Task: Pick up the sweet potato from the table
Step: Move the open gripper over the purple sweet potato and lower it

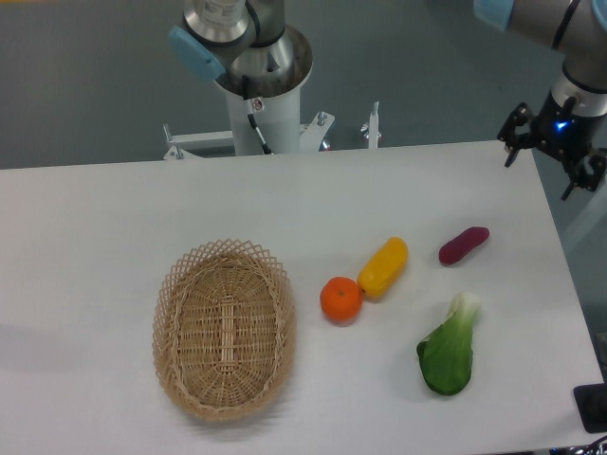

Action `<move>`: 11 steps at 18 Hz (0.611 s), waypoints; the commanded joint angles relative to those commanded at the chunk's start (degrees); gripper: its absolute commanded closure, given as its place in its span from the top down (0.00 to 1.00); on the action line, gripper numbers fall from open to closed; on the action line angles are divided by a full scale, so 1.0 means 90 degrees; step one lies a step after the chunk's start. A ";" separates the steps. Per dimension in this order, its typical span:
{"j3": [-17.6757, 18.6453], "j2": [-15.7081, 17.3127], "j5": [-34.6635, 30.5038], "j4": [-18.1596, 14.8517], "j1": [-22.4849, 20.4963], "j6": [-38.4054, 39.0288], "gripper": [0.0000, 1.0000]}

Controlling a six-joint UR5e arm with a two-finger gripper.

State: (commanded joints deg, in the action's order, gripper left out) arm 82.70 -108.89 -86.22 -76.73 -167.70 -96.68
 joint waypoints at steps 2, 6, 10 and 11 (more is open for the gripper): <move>0.0195 0.0000 0.0000 0.0039 0.0010 -0.0029 1.00; 0.0828 -0.0088 -0.0029 0.0788 0.0010 -0.0127 1.00; 0.1756 -0.0146 -0.0049 0.1990 0.0020 -0.0361 1.00; 0.1932 -0.0224 -0.0058 0.2273 0.0020 -0.0361 1.00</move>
State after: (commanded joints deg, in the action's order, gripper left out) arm 100.09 -110.91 -86.75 -56.28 -167.52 -99.93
